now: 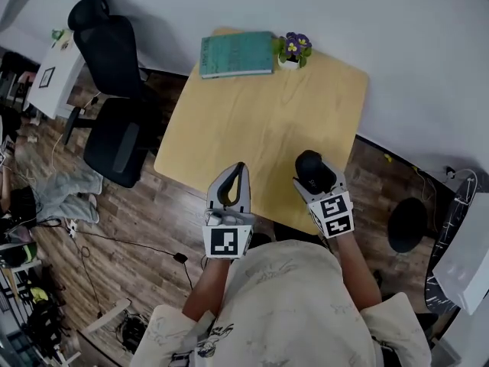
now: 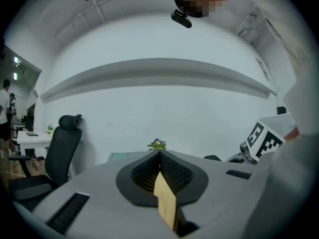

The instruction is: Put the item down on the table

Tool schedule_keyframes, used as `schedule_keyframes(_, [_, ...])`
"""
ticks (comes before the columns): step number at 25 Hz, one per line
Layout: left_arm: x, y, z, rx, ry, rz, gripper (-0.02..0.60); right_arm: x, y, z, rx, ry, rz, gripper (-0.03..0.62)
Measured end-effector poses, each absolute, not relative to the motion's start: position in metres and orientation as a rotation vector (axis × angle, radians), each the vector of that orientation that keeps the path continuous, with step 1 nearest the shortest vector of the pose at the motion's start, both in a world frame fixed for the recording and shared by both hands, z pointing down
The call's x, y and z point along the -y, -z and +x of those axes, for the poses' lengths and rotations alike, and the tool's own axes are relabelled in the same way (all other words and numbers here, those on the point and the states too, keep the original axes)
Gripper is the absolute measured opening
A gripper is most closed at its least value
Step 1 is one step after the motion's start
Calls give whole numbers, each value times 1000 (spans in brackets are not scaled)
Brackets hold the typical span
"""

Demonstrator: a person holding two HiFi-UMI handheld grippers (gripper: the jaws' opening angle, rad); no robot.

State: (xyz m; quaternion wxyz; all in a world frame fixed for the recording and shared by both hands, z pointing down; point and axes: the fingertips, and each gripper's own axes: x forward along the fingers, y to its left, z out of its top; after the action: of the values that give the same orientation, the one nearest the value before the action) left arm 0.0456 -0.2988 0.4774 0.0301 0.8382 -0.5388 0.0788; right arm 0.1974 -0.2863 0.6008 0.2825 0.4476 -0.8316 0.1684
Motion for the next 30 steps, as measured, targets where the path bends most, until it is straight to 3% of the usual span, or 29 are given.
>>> schedule_keyframes(23, [279, -510, 25, 1678, -253, 2493, 8, 263, -681, 175, 1850, -352, 784, 351])
schedule_keyframes(30, [275, -511, 24, 1671, -260, 2485, 8, 262, -687, 175, 1844, -475, 708, 351])
